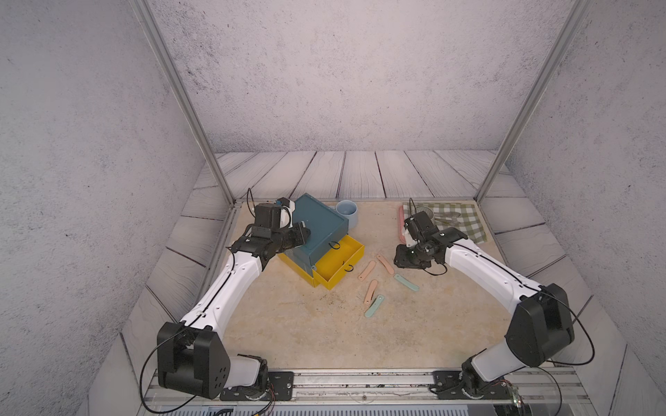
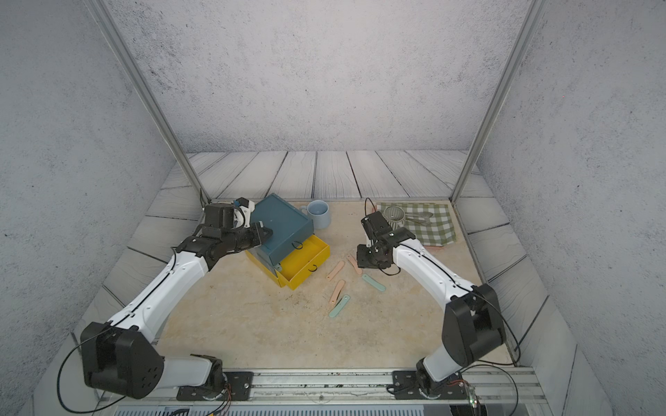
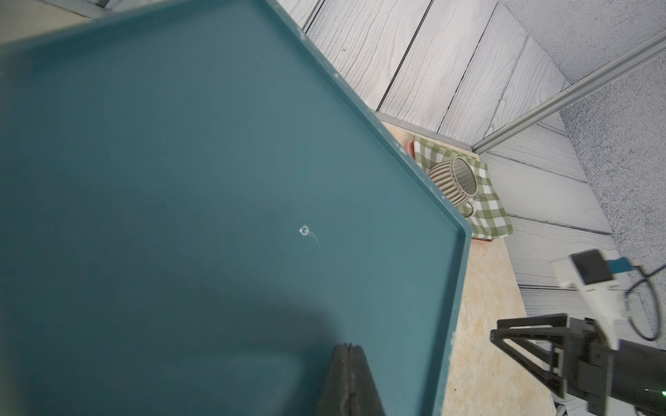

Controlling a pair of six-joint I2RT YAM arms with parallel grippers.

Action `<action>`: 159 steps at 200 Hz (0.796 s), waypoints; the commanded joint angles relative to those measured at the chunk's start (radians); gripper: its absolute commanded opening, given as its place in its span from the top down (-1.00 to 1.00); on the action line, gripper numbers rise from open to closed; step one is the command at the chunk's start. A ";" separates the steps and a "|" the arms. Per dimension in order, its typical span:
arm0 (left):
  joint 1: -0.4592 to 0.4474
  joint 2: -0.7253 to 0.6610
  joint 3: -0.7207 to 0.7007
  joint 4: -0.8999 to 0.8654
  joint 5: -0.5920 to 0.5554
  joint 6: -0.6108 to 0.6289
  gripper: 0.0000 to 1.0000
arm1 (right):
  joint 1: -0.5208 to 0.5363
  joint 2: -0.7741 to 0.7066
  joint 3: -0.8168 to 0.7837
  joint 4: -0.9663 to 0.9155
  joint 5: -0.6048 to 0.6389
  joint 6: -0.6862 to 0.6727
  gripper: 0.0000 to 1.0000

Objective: Place the fruit knives into the drawer by color
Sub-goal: Pick up the fruit knife from the center of the board.

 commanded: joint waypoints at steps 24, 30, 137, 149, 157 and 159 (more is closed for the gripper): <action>0.004 0.023 -0.032 -0.155 -0.039 0.009 1.00 | -0.015 0.129 0.016 -0.102 0.068 -0.161 -0.04; 0.004 0.024 -0.033 -0.157 -0.040 0.010 1.00 | -0.016 0.145 0.021 -0.103 0.068 -0.166 -0.04; 0.004 0.035 -0.037 -0.145 -0.032 0.005 1.00 | -0.060 0.286 0.039 -0.046 0.062 -0.209 -0.04; 0.004 0.037 -0.036 -0.146 -0.033 0.005 1.00 | -0.064 0.304 0.051 -0.044 0.055 -0.217 -0.04; 0.004 0.037 -0.035 -0.146 -0.033 0.006 1.00 | -0.065 0.314 0.058 -0.043 0.051 -0.224 -0.05; 0.004 0.038 -0.035 -0.147 -0.033 0.006 1.00 | -0.066 0.316 0.060 -0.043 0.051 -0.226 -0.05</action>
